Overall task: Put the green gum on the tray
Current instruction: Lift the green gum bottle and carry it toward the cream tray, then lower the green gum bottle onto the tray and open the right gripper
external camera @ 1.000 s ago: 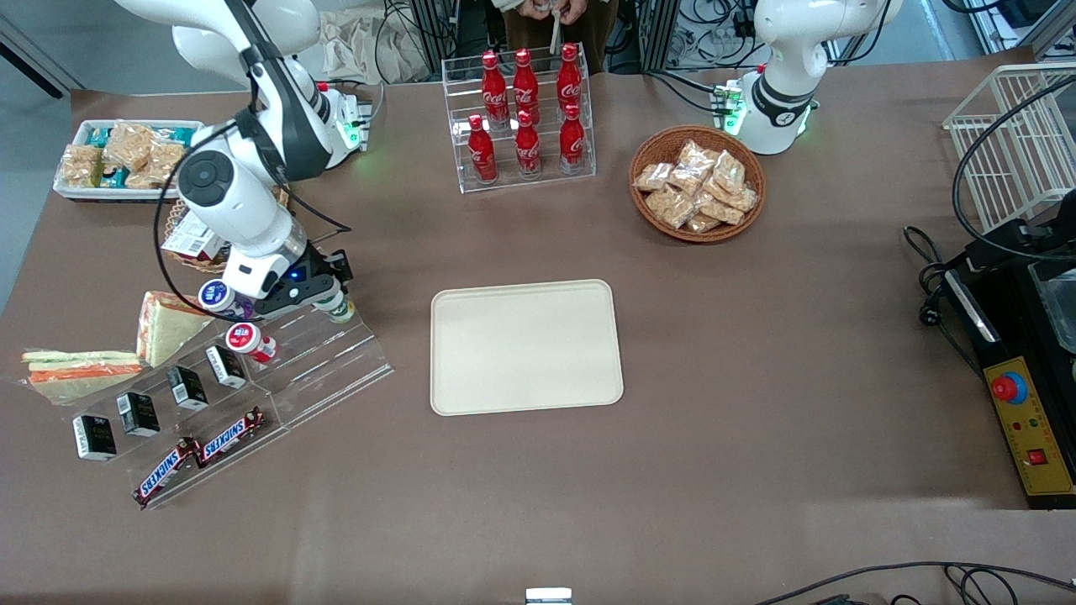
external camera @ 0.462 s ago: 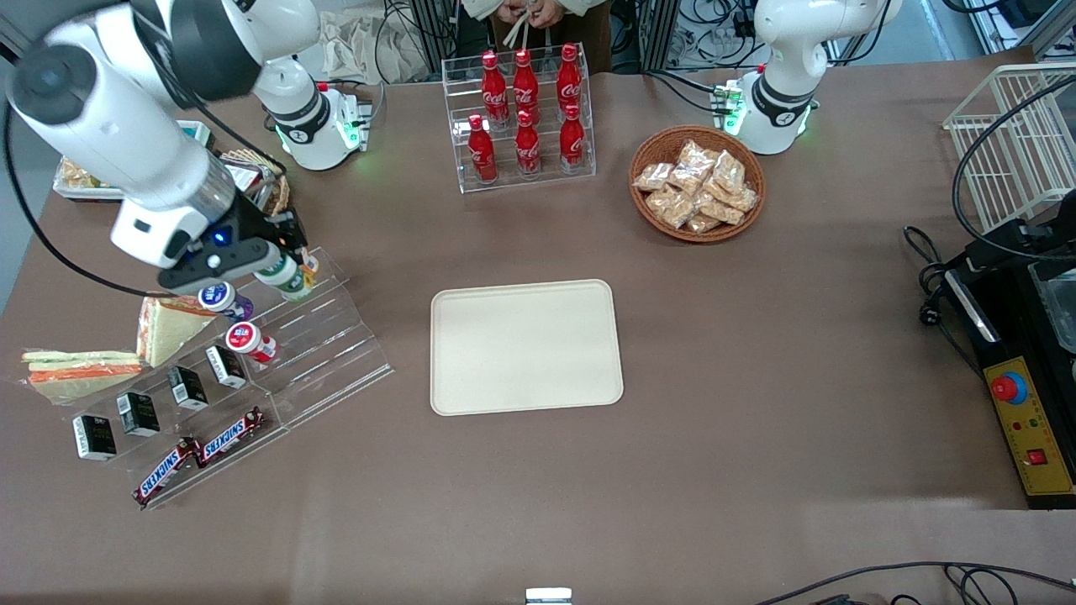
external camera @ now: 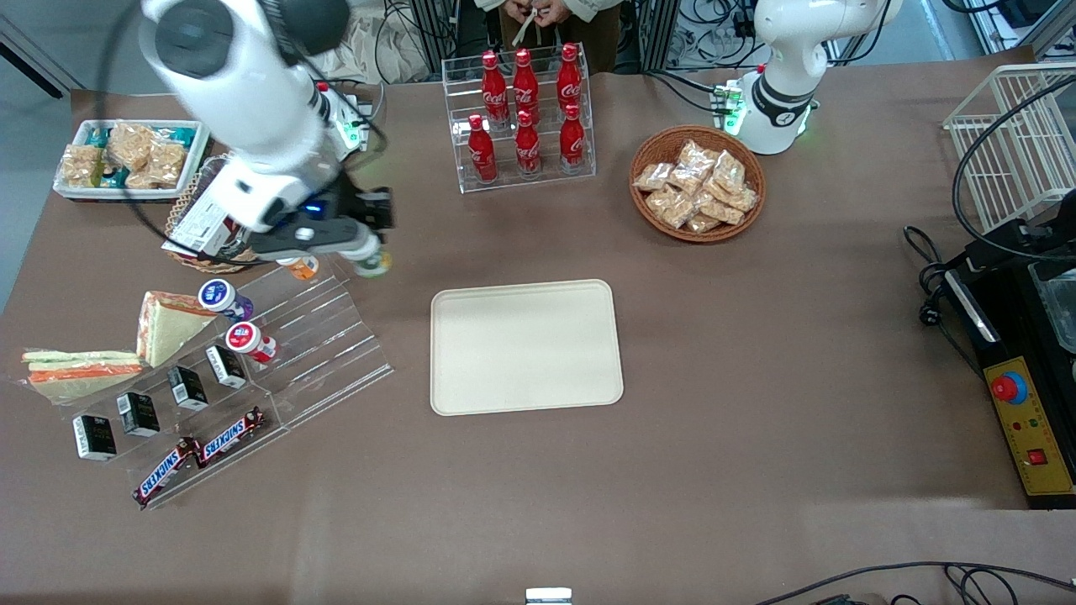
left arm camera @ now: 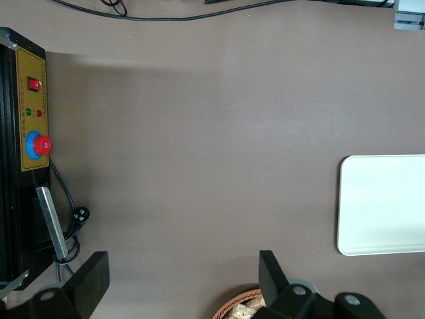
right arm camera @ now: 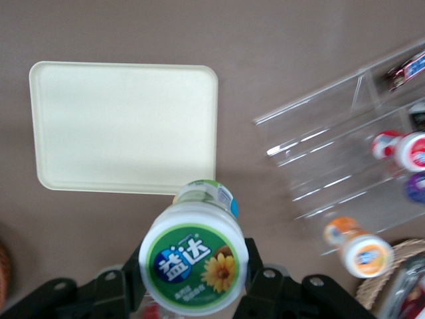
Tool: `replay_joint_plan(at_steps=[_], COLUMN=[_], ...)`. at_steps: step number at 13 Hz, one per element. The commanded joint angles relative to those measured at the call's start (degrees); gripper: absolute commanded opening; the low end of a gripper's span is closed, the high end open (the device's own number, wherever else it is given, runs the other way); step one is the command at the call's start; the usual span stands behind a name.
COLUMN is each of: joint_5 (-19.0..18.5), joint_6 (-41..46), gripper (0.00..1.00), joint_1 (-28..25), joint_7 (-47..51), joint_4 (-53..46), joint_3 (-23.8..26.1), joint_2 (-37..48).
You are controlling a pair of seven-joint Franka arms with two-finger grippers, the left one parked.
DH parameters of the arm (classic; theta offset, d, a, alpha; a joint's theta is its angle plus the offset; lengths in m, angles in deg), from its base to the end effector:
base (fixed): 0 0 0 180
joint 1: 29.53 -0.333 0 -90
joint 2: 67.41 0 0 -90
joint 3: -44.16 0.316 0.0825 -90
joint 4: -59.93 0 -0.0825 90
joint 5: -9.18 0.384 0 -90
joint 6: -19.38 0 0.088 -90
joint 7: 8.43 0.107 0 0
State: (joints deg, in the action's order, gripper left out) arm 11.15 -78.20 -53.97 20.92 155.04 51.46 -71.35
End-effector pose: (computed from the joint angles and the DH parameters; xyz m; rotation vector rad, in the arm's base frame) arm 0.4938 0.3068 0.5548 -3.1163 -0.0570 0.0676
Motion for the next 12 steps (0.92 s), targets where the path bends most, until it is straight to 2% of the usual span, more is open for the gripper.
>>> replay_joint_plan(at_steps=[1, 4, 8, 11, 12], joint_5=[0.48, -0.22, -0.39, -0.92, -2.75], joint_6=[-5.92, -13.66, -32.99, -40.74, -43.28], gripper=[0.15, 0.15, 0.15, 0.15, 0.15], joint_1=[-4.02, -6.67, -7.63, -7.64, -7.56], joint_7=[8.94, 15.46, 16.0, 16.0, 16.0], joint_4=[-4.49, -2.22, 13.84, 21.15, 23.52], joint_3=[0.17, 0.08, 0.08, -0.01, -0.09], joint_2=[-7.39, -13.19, -13.21, -13.03, -12.86])
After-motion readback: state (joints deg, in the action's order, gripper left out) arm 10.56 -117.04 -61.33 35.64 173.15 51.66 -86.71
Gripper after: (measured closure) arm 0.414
